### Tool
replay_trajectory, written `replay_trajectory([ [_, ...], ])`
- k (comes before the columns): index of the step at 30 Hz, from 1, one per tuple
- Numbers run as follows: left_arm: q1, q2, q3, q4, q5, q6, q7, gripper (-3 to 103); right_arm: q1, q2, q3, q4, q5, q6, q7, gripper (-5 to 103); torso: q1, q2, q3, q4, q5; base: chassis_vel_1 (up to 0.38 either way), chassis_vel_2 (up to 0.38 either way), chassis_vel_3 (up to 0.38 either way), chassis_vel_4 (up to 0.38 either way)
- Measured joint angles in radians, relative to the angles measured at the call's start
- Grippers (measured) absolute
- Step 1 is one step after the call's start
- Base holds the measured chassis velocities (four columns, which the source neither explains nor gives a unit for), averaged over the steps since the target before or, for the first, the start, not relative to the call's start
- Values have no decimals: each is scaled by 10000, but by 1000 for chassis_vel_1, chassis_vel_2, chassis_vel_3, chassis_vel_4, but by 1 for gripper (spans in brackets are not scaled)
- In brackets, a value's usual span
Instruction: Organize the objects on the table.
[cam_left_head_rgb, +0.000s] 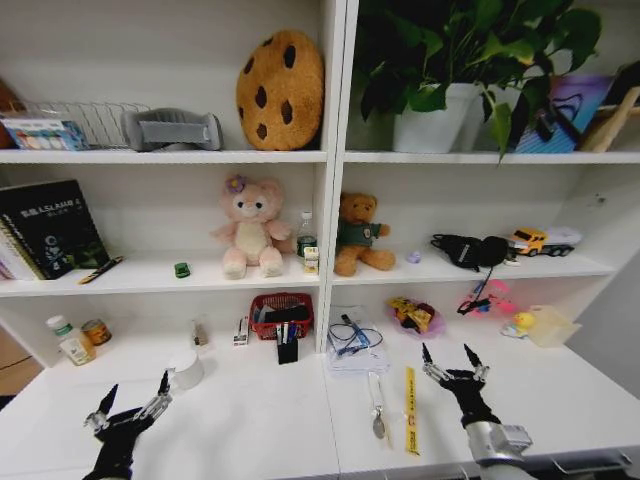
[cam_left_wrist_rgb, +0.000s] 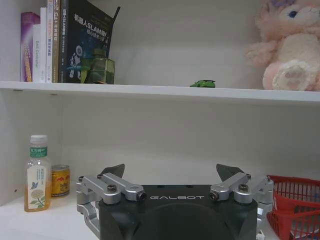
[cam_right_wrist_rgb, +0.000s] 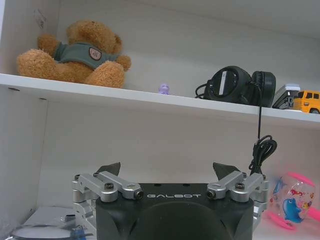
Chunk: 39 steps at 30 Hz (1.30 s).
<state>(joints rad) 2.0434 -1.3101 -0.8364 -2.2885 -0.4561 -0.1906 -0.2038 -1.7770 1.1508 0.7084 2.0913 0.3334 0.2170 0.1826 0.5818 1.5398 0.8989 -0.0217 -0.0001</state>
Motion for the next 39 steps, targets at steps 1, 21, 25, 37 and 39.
replay_trajectory([
  [1,0,0,0,0,0,0,0,100,0,0,0,0,0,0,0,100,0,0,0,0,1,61,65,-68,-53],
  [21,1,0,0,0,0,0,0,100,4,0,-1,-1,0,-1,6,100,0,0,0,1,1,89,88,-92,-85],
  [25,0,0,0,1,0,0,0,100,4,0,-1,-1,0,-1,7,100,0,0,-1,-2,-1,119,131,-139,-132],
  [37,0,0,0,0,0,0,0,100,4,-1,-2,-1,0,-1,6,100,1,-2,0,3,1,109,110,-115,-111],
  [39,0,0,0,0,0,0,1,100,4,0,-2,-1,0,-1,6,100,0,-2,0,0,1,137,141,-120,-123],
])
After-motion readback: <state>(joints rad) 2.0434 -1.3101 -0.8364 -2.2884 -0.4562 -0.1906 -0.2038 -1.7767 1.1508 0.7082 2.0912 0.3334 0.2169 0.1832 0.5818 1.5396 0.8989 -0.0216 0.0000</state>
